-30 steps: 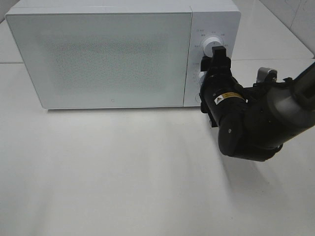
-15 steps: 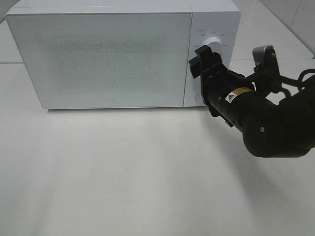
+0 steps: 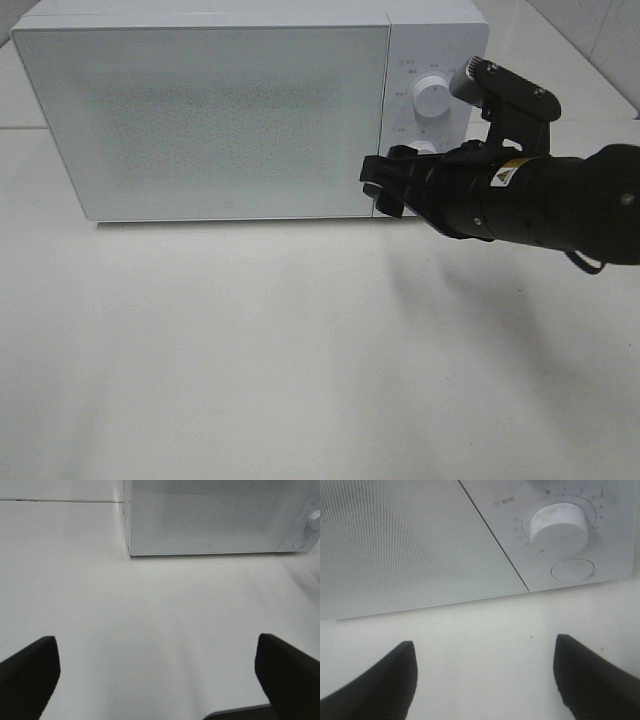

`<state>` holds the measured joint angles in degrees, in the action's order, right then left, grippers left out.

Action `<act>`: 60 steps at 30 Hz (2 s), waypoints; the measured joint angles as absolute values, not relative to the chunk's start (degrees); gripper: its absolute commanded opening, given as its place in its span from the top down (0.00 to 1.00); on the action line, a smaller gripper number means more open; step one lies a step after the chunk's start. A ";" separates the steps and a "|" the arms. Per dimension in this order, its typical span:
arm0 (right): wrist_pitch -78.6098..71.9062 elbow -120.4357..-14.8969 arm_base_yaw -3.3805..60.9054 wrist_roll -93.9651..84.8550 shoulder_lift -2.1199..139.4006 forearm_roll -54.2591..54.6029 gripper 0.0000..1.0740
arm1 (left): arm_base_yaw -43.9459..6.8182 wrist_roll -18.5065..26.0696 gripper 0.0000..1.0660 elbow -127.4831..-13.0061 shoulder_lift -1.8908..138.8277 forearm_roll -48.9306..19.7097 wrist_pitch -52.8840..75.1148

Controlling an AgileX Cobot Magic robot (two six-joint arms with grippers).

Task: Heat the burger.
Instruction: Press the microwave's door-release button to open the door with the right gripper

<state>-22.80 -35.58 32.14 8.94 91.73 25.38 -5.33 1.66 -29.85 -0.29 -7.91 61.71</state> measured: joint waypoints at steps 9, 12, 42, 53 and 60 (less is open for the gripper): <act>-2.46 -38.50 27.22 6.36 82.96 12.61 0.30 | -5.33 1.66 0.08 -29.85 -0.29 -7.91 61.71; 5.67 -40.79 26.99 6.36 79.64 7.16 0.30 | -5.33 1.66 0.08 -29.85 -0.29 -7.91 61.71; 47.96 -43.72 26.99 4.87 37.76 0.00 0.30 | -5.33 1.66 0.08 -29.85 -0.29 -7.91 61.71; 53.34 -37.76 20.51 4.07 21.49 -0.69 0.30 | -5.33 1.66 0.08 -29.85 -0.29 -7.91 61.71; 55.29 -33.46 14.90 3.72 12.43 -0.69 0.30 | -5.33 1.66 0.08 -29.85 -0.29 -7.91 61.71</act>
<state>55.29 -33.46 14.90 3.72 12.43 -0.69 -5.33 1.66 -29.85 -0.29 -7.91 61.71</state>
